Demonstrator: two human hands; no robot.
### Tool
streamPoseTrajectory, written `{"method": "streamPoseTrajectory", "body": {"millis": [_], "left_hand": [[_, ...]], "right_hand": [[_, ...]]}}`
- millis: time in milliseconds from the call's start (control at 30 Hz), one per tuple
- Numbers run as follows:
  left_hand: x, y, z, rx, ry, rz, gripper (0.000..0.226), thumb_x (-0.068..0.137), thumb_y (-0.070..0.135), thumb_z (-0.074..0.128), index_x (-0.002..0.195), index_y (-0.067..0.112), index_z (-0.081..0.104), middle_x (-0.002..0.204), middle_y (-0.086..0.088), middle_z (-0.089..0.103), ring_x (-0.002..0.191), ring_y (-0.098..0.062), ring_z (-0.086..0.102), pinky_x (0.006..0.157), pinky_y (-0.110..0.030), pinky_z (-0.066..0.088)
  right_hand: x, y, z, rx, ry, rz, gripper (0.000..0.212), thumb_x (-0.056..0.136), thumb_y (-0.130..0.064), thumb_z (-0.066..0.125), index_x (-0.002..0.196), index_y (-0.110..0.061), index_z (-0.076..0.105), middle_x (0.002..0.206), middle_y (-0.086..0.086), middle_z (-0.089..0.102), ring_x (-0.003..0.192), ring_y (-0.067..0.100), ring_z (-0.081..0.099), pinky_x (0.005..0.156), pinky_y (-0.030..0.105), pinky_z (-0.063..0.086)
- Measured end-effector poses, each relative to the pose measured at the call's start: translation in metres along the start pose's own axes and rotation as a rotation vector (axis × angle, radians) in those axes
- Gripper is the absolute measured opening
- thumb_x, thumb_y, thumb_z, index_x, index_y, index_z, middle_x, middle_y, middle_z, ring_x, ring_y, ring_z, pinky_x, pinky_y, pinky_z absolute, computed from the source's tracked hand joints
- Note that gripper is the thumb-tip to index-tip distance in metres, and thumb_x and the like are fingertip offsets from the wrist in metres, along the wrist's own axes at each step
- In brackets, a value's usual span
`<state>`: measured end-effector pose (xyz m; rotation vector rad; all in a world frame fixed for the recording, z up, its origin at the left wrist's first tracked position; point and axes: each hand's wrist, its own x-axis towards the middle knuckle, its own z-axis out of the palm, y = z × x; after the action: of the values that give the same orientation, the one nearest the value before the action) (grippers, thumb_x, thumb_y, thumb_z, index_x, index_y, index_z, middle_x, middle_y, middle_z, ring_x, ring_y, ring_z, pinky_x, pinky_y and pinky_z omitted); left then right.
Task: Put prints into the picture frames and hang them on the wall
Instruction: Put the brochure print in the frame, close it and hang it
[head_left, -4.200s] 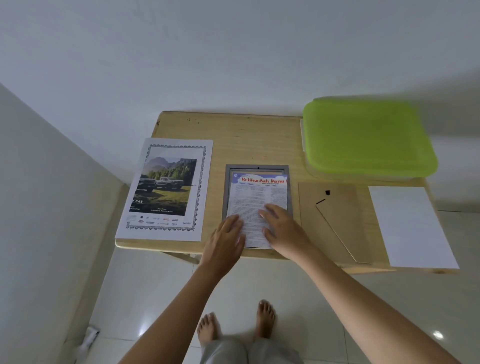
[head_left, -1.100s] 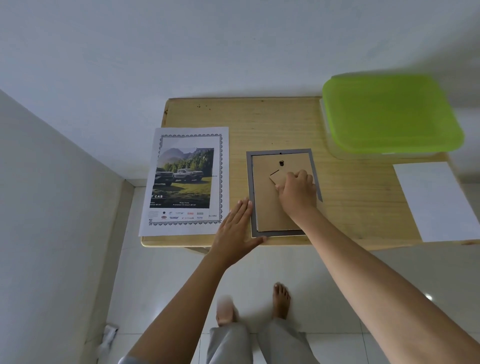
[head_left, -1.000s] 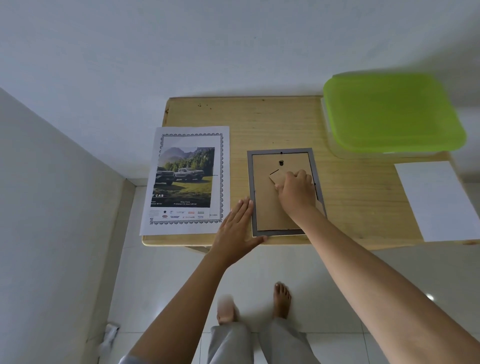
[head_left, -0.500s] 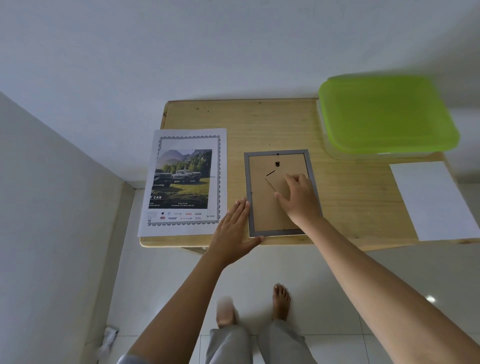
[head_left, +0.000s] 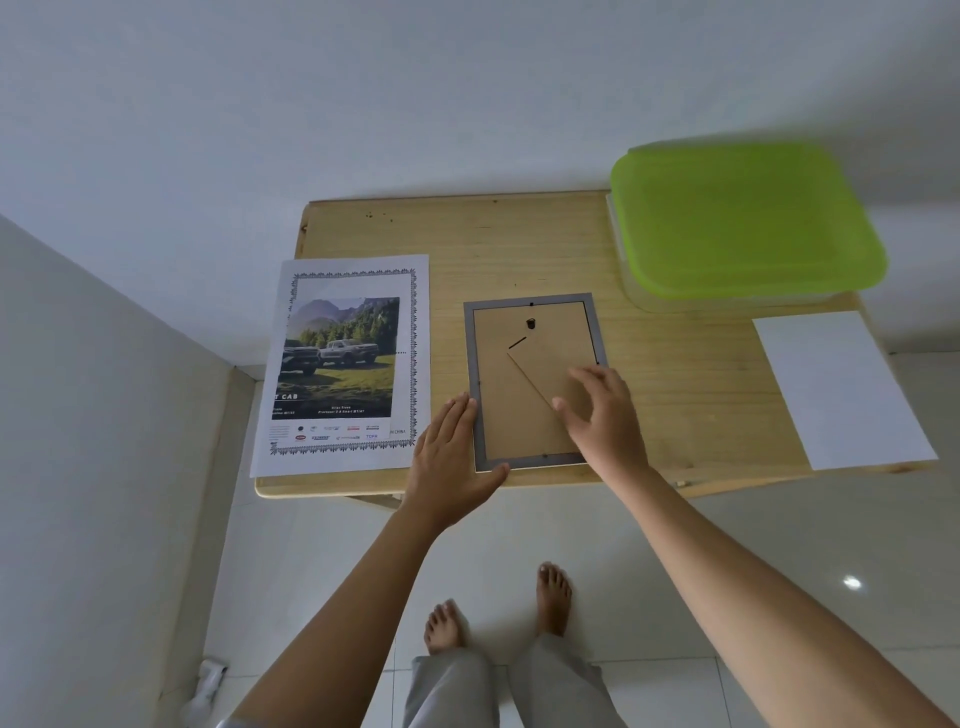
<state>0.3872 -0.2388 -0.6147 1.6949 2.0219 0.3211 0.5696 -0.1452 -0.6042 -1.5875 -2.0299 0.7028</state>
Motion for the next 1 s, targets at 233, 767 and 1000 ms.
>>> {"method": "streamPoseTrajectory", "body": {"millis": [233,767,1000], "left_hand": [[0.016,0.009,0.004,0.029,0.135,-0.094,0.071,0.088,0.052,0.046,0.146,0.021,0.019,0.151,0.002,0.023,0.137,-0.017,0.021,0.11,-0.04,0.021],[0.024,0.013,0.01,-0.049,0.169,-0.159,0.062,0.089,0.054,0.043,0.144,0.031,0.026,0.15,0.008,0.026,0.133,-0.016,0.021,0.105,-0.038,0.019],[0.024,0.013,0.006,0.044,0.1,-0.137,0.073,0.081,0.067,0.017,0.146,0.032,0.018,0.151,0.006,0.02,0.133,-0.018,0.019,0.106,-0.04,0.02]], "right_hand": [[0.009,0.031,-0.012,-0.026,0.056,0.136,0.043,0.087,-0.027,0.061,0.125,-0.01,0.054,0.12,0.009,0.055,0.114,0.024,0.047,0.095,0.04,0.043],[0.009,0.04,-0.004,-0.169,0.083,0.037,0.051,0.084,-0.044,0.038,0.122,-0.017,0.059,0.111,0.008,0.059,0.099,0.029,0.051,0.075,0.033,0.034],[0.009,0.039,-0.005,-0.256,0.085,-0.02,0.042,0.085,-0.035,0.04,0.115,-0.015,0.061,0.106,0.009,0.059,0.092,0.029,0.055,0.071,0.034,0.037]]}}
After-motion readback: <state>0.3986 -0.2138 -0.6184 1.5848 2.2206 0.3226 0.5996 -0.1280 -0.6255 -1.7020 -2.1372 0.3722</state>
